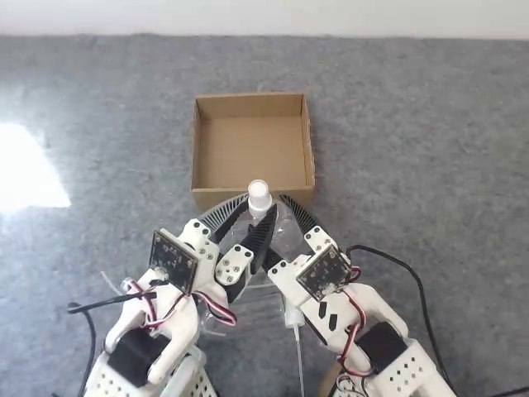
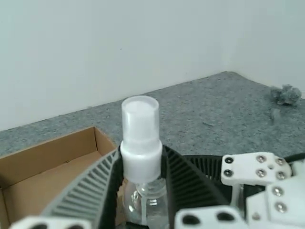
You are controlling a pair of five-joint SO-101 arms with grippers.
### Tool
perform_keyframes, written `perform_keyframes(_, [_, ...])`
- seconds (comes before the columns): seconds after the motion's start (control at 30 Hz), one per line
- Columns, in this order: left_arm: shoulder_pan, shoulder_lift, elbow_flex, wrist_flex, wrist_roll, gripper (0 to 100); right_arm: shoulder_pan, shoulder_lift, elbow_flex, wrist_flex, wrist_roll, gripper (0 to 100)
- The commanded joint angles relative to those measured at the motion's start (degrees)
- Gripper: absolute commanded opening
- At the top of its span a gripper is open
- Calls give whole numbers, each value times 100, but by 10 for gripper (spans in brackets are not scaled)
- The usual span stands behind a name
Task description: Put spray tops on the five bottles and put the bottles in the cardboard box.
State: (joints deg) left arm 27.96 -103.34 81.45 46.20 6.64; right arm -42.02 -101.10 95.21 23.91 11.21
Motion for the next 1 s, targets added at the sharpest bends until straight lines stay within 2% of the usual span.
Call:
perform_keyframes(0.0, [-18, -53, -13, -26, -53, 59, -4, -277, -62, 4, -53, 110])
perform_keyframes(0.1, [0, -53, -13, -18, -53, 66, 4, -277, -62, 4, -53, 110])
perform_keyframes(0.23, [325, -70, -40, 229, -62, 137, 13, -277, -53, 4, -53, 110])
perform_keyframes(0.33, [475, -79, -48, 299, -70, 151, 13, -277, -53, 4, -53, 110])
perform_keyframes(0.63, [448, -79, -145, 299, -79, 152, 13, -277, -53, 22, -53, 110])
perform_keyframes(0.8, [9, -88, -549, 571, -53, 152, 13, -277, -35, 13, -53, 110])
perform_keyframes(0.97, [-26, -88, -699, 633, -62, 152, 13, -251, -35, -4, -53, 110])
